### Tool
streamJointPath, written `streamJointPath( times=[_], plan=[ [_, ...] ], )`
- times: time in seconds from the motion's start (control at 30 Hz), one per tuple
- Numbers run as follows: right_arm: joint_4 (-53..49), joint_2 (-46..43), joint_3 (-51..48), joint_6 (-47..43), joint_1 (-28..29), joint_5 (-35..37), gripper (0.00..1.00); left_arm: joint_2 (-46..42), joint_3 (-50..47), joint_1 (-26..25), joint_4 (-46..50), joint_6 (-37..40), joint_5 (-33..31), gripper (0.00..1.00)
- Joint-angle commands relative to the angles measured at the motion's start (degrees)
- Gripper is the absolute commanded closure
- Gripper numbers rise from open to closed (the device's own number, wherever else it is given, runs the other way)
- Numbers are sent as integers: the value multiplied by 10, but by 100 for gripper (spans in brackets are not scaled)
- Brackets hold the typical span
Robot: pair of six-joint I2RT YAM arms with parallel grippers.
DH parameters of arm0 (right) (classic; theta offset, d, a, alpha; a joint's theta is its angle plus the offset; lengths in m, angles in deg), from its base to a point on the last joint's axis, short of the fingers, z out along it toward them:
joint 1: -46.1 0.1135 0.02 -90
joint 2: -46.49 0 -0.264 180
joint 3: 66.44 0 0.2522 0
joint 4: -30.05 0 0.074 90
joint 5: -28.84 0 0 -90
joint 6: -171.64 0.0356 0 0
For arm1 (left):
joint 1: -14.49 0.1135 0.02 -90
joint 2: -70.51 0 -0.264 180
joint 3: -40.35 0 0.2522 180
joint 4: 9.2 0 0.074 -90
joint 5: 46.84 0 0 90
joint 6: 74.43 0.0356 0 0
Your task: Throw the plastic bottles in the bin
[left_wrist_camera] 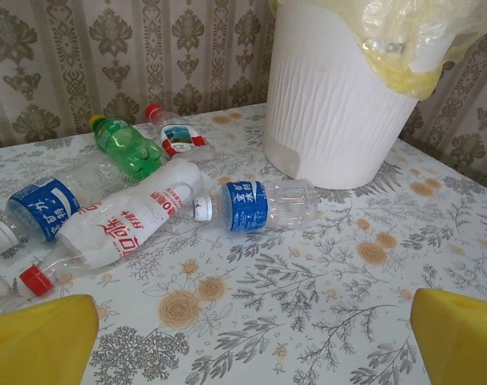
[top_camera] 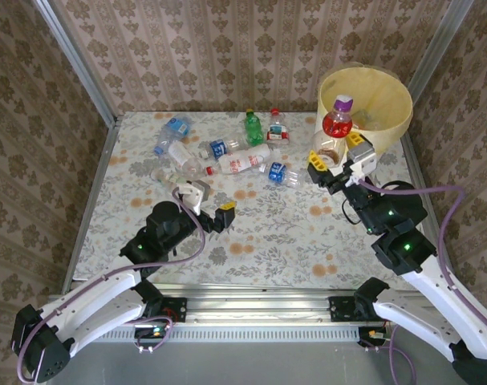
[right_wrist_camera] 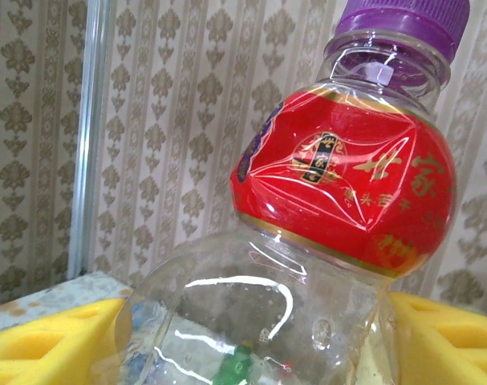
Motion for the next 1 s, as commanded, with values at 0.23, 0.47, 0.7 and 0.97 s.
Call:
streamJointPath(
  times=[0.23, 0.47, 0.7, 0.97],
  plan=[
    [137, -5, 43, -139, 1, 27, 61, 5, 5, 4, -28, -2, 7, 0],
    [158, 22, 84, -212, -4, 36, 61, 4, 1, 4, -28, 0, 7, 0],
    [163, 31, 96, -210, -28, 38, 62, -2, -6, 6, -28, 3, 5, 0],
    [3, 132, 196, -37, -191, 44, 62, -4, -4, 14, -25, 6, 12, 0]
  ],
)
